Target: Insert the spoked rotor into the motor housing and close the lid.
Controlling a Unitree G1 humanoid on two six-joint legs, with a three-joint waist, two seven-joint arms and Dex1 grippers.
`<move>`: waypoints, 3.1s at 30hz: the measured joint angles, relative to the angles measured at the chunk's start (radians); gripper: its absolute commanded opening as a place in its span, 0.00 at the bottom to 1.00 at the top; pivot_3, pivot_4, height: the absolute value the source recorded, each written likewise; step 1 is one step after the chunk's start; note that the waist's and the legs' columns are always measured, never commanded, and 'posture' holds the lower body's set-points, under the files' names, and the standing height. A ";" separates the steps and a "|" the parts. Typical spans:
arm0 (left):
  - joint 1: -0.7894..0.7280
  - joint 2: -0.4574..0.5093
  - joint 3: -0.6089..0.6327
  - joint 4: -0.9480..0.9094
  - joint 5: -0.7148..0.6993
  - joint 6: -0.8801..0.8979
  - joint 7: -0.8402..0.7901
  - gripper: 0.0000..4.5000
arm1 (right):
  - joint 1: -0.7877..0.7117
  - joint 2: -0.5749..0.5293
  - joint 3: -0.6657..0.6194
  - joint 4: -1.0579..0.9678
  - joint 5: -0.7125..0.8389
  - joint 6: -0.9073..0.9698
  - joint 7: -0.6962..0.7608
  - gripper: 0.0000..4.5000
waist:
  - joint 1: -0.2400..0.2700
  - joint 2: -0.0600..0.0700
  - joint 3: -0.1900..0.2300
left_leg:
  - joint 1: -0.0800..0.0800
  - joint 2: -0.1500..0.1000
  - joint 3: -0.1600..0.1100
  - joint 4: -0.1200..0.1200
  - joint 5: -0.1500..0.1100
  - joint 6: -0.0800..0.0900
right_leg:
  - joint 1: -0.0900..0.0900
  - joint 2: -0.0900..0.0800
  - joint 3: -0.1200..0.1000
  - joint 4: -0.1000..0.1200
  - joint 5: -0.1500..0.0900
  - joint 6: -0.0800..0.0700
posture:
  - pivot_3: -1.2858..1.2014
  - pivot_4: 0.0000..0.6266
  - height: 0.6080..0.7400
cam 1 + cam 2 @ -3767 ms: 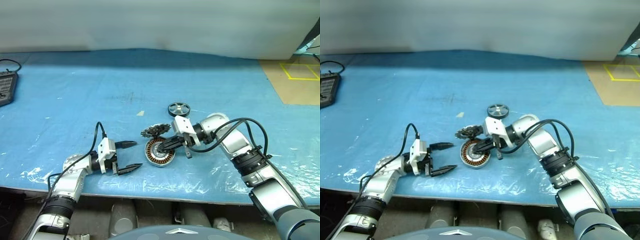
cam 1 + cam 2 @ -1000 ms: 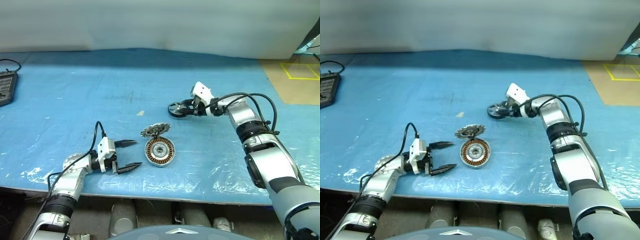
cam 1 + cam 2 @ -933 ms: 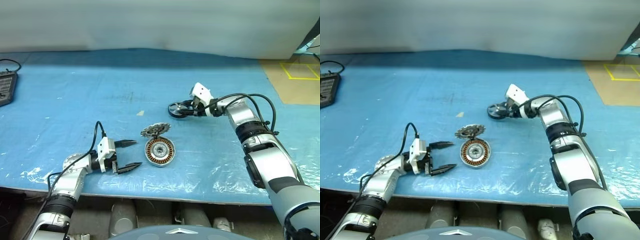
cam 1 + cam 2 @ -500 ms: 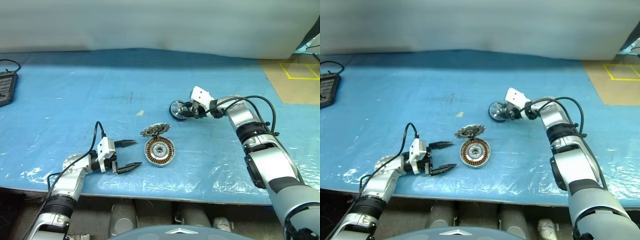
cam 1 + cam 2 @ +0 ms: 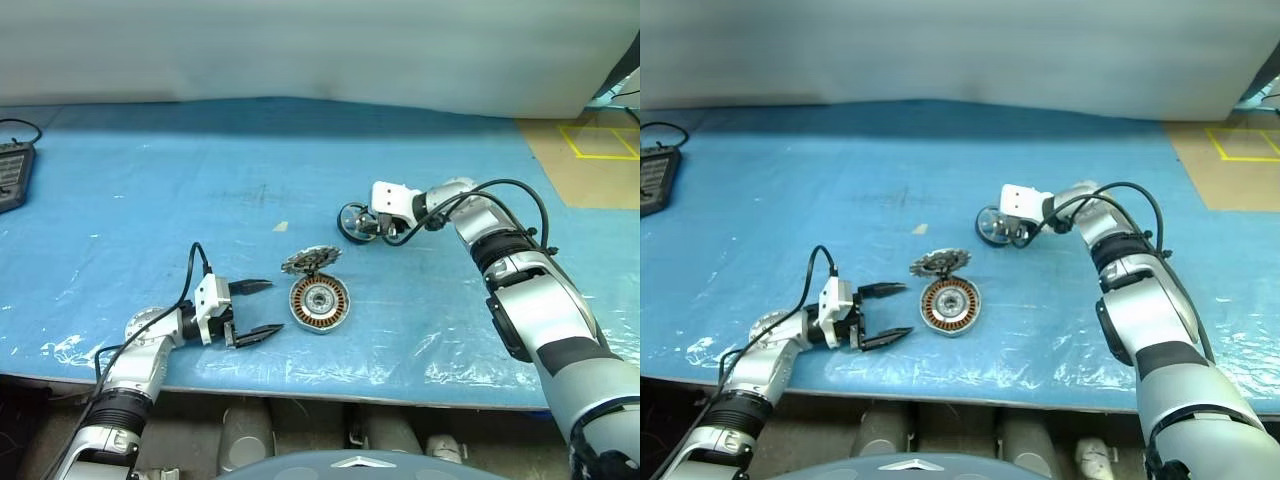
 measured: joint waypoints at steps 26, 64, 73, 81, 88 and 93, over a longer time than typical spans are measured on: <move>-0.005 0.001 0.000 0.009 0.000 -0.002 -0.012 1.00 | -0.033 -0.027 0.000 0.040 -0.051 -0.080 0.014 0.30 | 0.000 0.000 0.000 | 0.000 0.000 0.000 0.001 0.000 0.000 | 0.000 0.000 0.000 0.000 0.000 0.000 | 0.52 0.24 1.00; -0.006 0.005 -0.004 0.005 -0.016 0.020 -0.069 1.00 | 0.437 -0.344 -0.190 -0.809 0.393 0.463 0.448 0.29 | 0.001 0.000 0.000 | 0.000 0.001 0.000 -0.002 0.001 0.004 | 0.000 0.000 0.000 -0.002 0.000 0.000 | 0.52 0.24 1.00; -0.010 0.006 -0.021 -0.020 -0.019 0.054 -0.093 1.00 | 0.560 -0.318 -0.195 -1.213 0.662 0.796 0.451 0.29 | 0.006 0.001 0.000 | 0.000 0.004 0.001 -0.002 0.000 0.002 | 0.000 0.000 0.000 -0.003 0.000 0.000 | 0.52 0.24 1.00; -0.004 0.011 -0.026 -0.069 -0.020 0.091 -0.092 1.00 | 0.551 -0.256 -0.168 -1.224 0.668 0.841 0.388 0.29 | 0.007 0.001 0.000 | 0.000 0.004 0.001 -0.003 0.000 0.000 | 0.000 0.000 0.000 -0.003 0.000 0.000 | 0.52 0.24 1.00; -0.001 0.021 -0.029 -0.118 -0.021 0.133 -0.087 1.00 | 0.551 -0.210 -0.118 -1.191 0.646 0.839 0.355 0.29 | 0.006 0.001 0.000 | 0.000 0.004 0.001 -0.003 0.000 0.000 | 0.000 0.000 0.000 -0.003 0.000 0.000 | 0.52 0.24 1.00; -0.001 0.023 -0.029 -0.152 -0.021 0.158 -0.073 1.00 | 0.550 -0.186 -0.097 -1.190 0.639 0.838 0.338 0.29 | 0.005 0.001 0.000 | 0.000 0.004 0.001 -0.003 0.000 0.000 | 0.000 0.000 0.000 -0.003 0.000 0.000 | 0.52 0.24 1.00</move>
